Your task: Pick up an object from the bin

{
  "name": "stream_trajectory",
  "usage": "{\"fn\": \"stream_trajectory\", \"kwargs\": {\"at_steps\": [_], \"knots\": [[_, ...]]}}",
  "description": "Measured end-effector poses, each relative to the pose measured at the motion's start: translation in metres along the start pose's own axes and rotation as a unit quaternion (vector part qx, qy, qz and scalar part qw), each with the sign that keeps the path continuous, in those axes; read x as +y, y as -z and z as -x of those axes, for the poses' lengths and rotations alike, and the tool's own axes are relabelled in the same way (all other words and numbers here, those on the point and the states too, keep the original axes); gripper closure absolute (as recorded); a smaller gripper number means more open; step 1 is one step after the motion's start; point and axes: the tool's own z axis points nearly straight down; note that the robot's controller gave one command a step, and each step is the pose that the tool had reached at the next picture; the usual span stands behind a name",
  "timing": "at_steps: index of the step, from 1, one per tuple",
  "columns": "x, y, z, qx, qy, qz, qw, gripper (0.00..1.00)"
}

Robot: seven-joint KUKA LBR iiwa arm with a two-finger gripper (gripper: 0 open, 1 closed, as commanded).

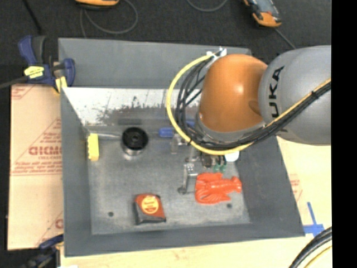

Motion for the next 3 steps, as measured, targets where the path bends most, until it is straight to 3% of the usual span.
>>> {"fn": "stream_trajectory", "kwargs": {"at_steps": [1,2,3], "knots": [[0.000,0.004,0.001,-0.0031,-0.001,0.000,1.0000,0.00],[0.031,-0.063,-0.016,-0.0059,0.039,-0.001,0.9992,0.00],[0.048,-0.080,-0.030,-0.0008,0.108,-0.001,0.9941,0.00]]}}
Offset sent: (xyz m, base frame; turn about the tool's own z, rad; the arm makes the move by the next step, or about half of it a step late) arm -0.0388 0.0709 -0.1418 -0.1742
